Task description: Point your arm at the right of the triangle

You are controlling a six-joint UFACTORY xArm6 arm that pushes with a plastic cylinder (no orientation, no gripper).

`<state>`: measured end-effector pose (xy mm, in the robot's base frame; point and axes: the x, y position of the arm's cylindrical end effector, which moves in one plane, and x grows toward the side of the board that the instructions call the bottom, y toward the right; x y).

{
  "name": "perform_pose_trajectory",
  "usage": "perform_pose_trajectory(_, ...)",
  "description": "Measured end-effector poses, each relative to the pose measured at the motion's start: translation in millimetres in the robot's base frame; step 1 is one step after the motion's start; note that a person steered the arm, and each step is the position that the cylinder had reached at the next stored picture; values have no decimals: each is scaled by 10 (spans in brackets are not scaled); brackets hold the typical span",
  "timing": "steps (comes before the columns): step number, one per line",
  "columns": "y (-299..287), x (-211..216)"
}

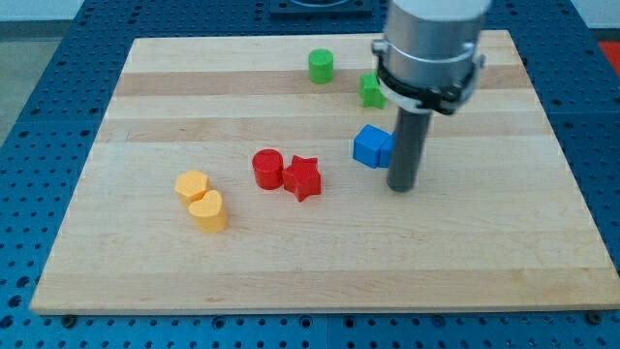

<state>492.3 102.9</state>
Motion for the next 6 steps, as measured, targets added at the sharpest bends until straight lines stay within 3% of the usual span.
perform_pose_trajectory(2, 538, 405)
perform_pose_trajectory(4, 543, -268)
perform_pose_trajectory(6, 376, -534)
